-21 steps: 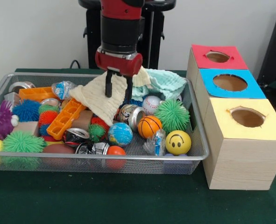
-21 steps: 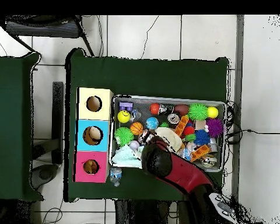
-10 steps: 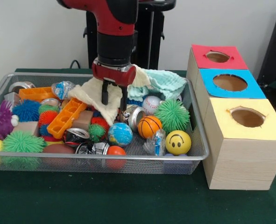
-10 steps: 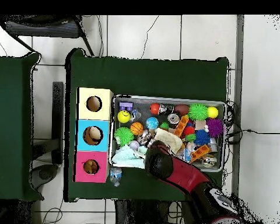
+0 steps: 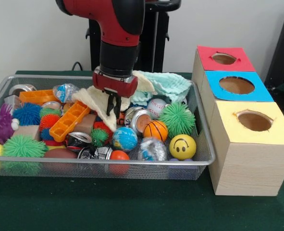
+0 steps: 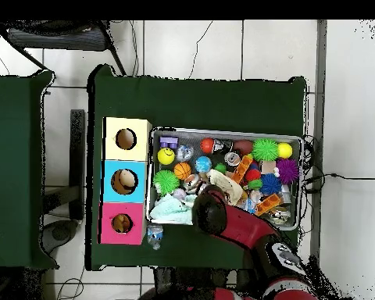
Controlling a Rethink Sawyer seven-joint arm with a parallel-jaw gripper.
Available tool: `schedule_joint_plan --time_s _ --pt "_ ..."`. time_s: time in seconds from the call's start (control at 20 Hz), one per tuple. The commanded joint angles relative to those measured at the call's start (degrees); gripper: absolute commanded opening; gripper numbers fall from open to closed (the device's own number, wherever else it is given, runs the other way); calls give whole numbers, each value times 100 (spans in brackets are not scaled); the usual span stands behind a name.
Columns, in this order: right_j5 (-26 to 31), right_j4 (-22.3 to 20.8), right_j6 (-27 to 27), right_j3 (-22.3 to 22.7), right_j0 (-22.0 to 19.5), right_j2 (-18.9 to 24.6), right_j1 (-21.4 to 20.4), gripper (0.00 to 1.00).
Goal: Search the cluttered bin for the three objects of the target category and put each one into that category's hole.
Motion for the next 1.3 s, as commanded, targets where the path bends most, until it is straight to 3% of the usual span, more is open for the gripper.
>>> schedule_joint_plan --time_s 0.05,0.4,0.95,1.3 --pt "489 -17 377 -830 382 -319 284 0" --pt "692 -122 284 -890 271 -205 93 0" --pt "1303 -544 -132 -1661 31 -413 497 0" --pt "2248 -911 -592 -2349 -384 -358 549 0"
